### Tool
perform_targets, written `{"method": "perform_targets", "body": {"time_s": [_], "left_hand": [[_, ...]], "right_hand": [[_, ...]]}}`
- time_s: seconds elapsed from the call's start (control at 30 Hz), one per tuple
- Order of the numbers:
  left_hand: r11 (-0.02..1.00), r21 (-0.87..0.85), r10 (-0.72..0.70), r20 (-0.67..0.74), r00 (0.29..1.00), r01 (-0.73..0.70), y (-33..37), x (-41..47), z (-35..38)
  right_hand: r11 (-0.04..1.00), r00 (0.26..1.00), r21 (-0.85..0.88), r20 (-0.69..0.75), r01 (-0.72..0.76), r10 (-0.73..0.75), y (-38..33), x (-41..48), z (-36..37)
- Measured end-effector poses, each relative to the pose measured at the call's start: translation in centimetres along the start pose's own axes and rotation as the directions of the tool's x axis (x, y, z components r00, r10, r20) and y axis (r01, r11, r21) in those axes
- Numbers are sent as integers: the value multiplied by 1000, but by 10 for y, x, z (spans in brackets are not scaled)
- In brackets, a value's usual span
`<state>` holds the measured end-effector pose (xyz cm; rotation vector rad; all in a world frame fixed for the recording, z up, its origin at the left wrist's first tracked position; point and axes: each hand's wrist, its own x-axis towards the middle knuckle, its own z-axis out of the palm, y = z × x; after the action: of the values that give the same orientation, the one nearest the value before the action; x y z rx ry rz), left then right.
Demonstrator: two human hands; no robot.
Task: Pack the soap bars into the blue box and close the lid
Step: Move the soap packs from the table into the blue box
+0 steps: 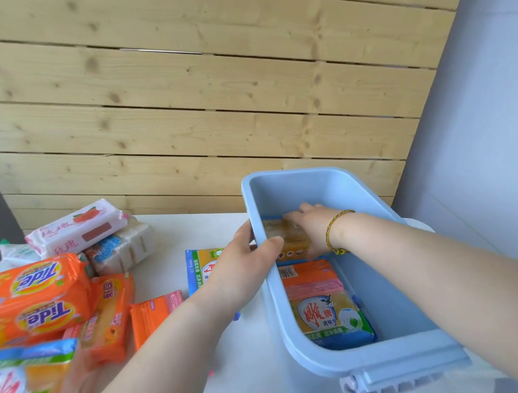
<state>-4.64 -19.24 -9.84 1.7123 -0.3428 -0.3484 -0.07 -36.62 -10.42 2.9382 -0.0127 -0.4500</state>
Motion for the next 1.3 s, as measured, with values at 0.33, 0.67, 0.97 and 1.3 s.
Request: {"method": "perform_targets", "body": {"time_s": [0.33, 0.67, 0.97, 1.3], "left_hand": [[966, 252, 109, -208, 972, -55, -24, -48, -91], [678, 711, 236, -448, 863, 184, -78, -101, -137], [631, 767, 292, -376, 880, 118, -85, -104, -141], [513, 857, 377, -278, 884, 50, -82, -106, -143]], "right_hand": [[942, 964, 327, -222, -70, 149, -12, -53, -60], [868, 946, 490, -311, 81, 88, -140, -74, -63], [772, 939, 570, -4, -280, 344, -185, -13, -15], [738, 861, 489, 58, -465, 505, -193, 19, 20]]}}
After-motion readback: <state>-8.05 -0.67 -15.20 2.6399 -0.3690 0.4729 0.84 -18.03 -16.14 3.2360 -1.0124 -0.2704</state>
